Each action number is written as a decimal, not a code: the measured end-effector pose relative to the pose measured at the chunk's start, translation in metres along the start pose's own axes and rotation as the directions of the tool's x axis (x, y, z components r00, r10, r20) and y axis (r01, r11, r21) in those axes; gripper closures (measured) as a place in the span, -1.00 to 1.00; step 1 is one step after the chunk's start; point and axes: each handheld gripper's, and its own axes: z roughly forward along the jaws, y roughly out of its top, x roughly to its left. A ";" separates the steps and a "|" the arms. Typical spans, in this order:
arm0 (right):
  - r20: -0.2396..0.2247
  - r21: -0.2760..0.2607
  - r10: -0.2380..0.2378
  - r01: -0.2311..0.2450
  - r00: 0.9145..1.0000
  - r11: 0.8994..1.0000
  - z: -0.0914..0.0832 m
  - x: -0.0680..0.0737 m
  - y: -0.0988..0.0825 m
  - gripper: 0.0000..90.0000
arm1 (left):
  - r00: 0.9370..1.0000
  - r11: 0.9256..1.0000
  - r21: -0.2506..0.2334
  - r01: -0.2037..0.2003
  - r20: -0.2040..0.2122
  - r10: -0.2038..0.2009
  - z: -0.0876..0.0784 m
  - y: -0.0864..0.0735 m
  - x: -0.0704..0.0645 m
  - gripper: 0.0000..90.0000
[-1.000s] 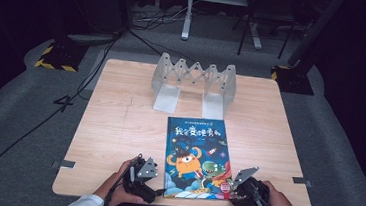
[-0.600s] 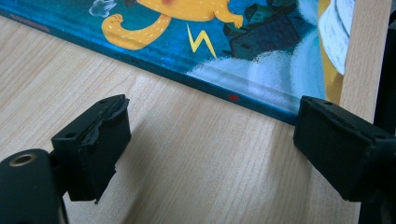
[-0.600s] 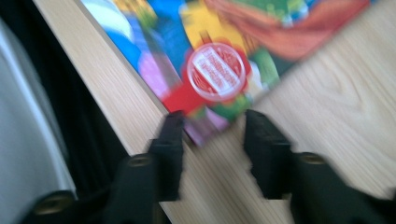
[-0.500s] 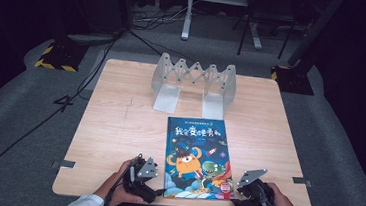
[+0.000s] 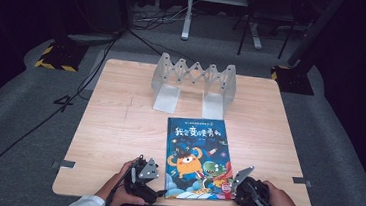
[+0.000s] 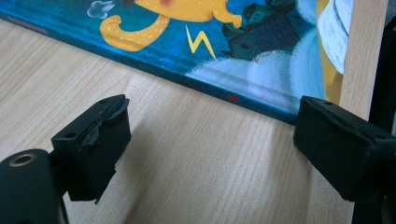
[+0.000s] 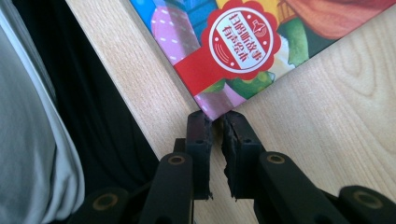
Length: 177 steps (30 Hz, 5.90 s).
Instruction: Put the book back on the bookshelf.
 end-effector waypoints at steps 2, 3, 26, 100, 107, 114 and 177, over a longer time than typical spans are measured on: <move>-0.023 -0.100 0.028 -0.030 0.999 0.995 0.000 -0.003 -0.013 0.81 | 1.000 1.000 0.002 0.002 0.001 -0.002 0.000 0.000 0.000 -0.75; -0.037 -0.145 0.036 -0.041 0.999 0.989 0.001 -0.004 -0.018 0.81 | 1.000 1.000 0.001 0.001 0.003 -0.001 0.000 0.000 0.001 -0.74; -0.333 -0.512 0.072 -0.244 0.940 0.823 0.001 -0.044 0.008 -0.32 | 0.998 0.999 -0.004 0.044 -0.044 -0.044 -0.007 -0.007 0.020 -0.73; 0.042 -0.822 -0.019 0.046 0.999 0.568 -0.028 -0.039 0.017 0.17 | 0.992 0.994 -0.076 0.078 0.110 -0.070 0.021 0.052 0.038 -0.64; 0.066 -0.829 -0.035 0.074 0.997 0.554 -0.028 -0.037 0.016 0.17 | 0.980 0.984 -0.115 0.135 0.163 -0.115 0.024 0.055 0.048 -0.70; 0.098 -0.837 -0.057 0.113 0.994 0.535 -0.030 -0.033 0.015 0.17 | 0.952 0.975 -0.135 0.174 0.274 -0.132 0.036 0.059 0.053 -0.89; 0.094 -0.819 0.197 -0.036 0.976 0.573 -0.015 -0.070 -0.009 -0.30 | 0.982 0.786 -0.589 -0.185 -0.088 0.166 -0.061 0.124 0.004 0.66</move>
